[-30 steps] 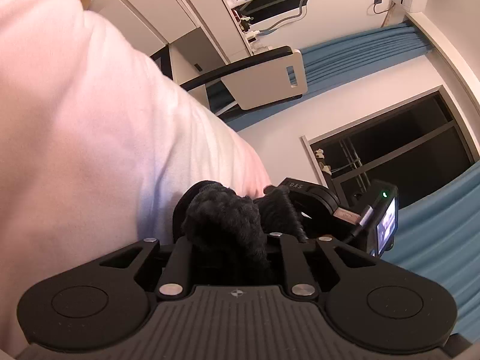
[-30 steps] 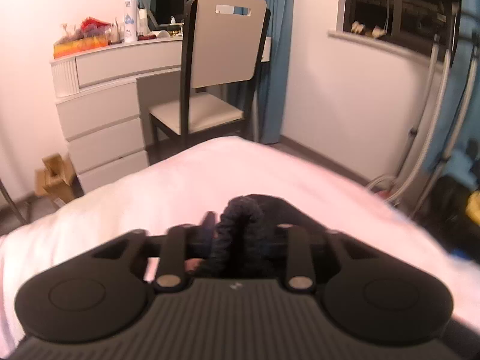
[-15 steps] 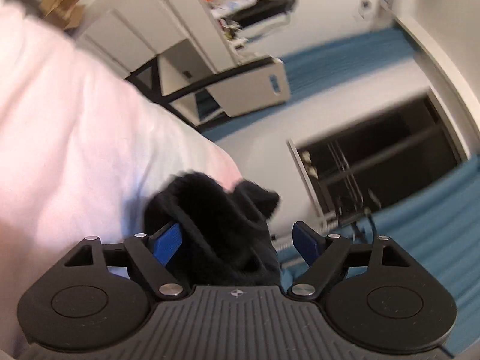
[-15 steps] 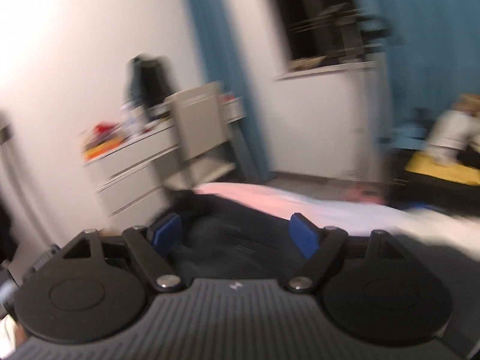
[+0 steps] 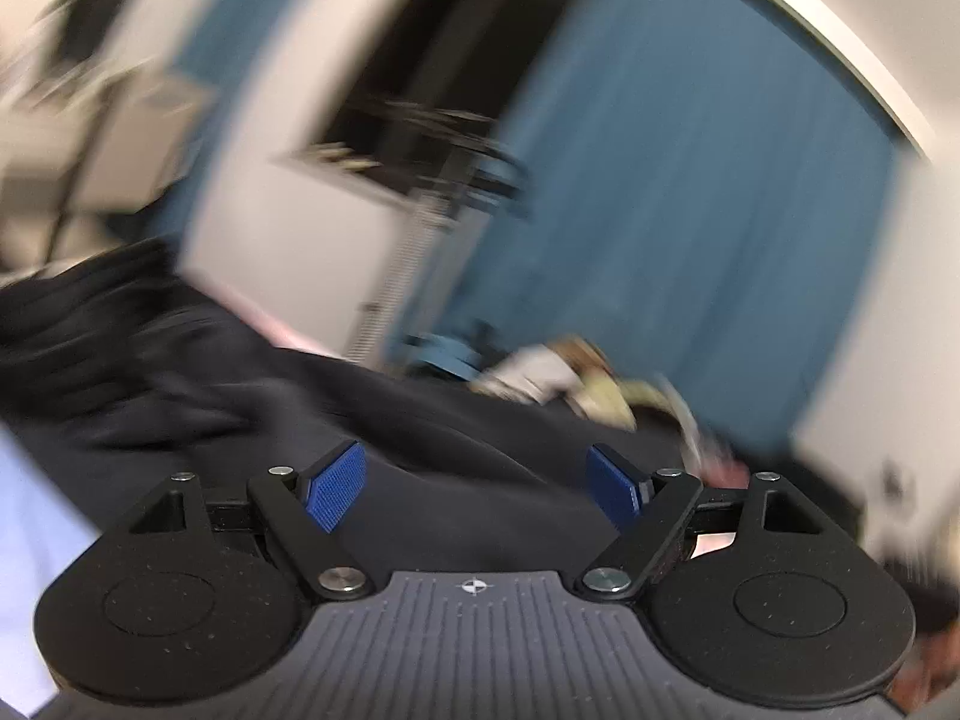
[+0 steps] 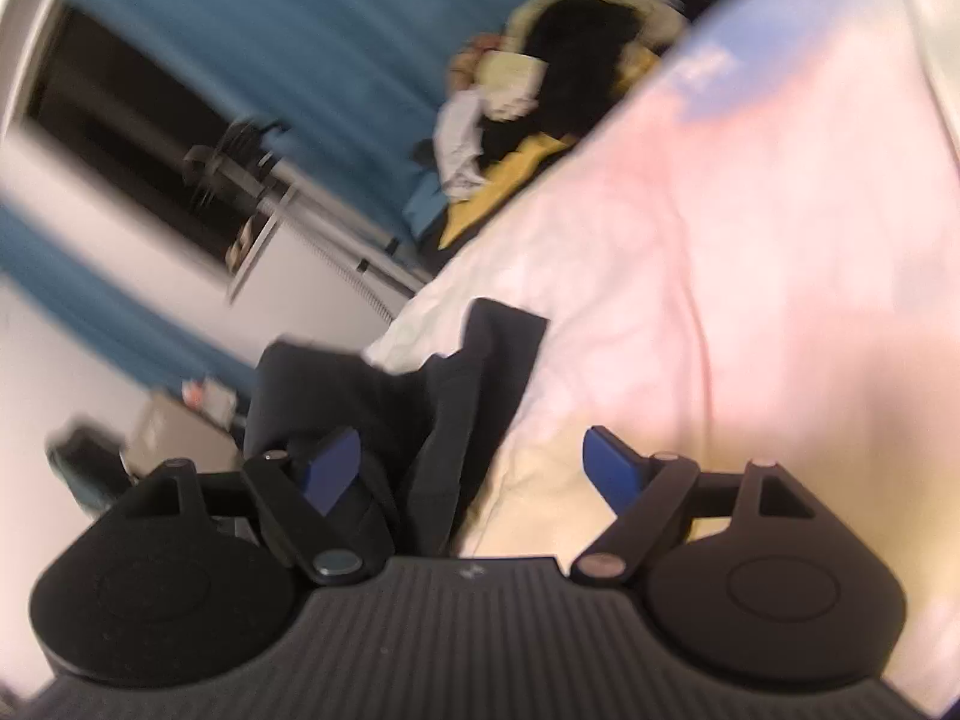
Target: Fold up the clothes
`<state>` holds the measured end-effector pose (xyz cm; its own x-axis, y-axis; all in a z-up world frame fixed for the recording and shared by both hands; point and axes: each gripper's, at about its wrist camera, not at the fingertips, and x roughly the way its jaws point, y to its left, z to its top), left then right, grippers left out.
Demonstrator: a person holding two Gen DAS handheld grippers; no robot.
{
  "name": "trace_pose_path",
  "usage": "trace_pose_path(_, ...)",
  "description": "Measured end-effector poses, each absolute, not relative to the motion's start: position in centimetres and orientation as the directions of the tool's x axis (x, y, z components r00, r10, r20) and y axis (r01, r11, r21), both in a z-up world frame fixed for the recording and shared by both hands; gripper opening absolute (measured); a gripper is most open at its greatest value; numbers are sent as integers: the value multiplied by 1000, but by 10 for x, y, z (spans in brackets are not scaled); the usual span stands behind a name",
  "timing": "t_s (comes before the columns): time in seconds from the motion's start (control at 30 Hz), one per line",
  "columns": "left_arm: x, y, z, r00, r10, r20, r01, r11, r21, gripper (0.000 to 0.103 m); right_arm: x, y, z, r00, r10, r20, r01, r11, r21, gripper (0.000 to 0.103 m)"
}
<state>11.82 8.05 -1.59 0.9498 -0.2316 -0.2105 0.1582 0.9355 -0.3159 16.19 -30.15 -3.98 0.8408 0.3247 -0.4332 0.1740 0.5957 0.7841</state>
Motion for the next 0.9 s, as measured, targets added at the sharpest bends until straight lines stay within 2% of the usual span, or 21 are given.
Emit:
trace_pose_path(0.1,115,27,-20,917,-337,-215,305,937,-170,83,167,-318,-44,864,273,-424,183,615,767,83)
trace_pose_path(0.23,127,-53,-25,874,-397,-282,422,906,32,83,173,-342,-58,877,161,-454,250,652,716,83)
trace_pose_path(0.33,163,-91,-42,860,-348,-373,426,892,150,75,172,-367,-80,878,152,-455,292,582,759,83)
trace_pose_path(0.4,188,-116,-54,850,-306,-430,430,874,228,63,170,-376,-83,883,164,-440,289,548,785,83)
trace_pose_path(0.63,268,-179,-94,817,-110,-567,411,800,437,54,168,-389,-80,892,181,-414,255,557,791,83)
trace_pose_path(0.67,275,-182,-95,810,-93,-579,407,800,441,44,169,-388,-80,890,187,-416,250,563,787,83)
trace_pose_path(0.7,282,-186,-96,803,-78,-591,403,802,442,26,170,-387,-81,888,201,-415,242,563,790,83)
trace_pose_path(0.77,293,-183,-89,790,-61,-610,387,822,418,10,173,-385,-83,882,230,-412,227,558,798,83)
trace_pose_path(0.9,297,-176,-63,792,-68,-607,364,851,379,7,176,-384,-87,874,253,-415,225,546,807,83)
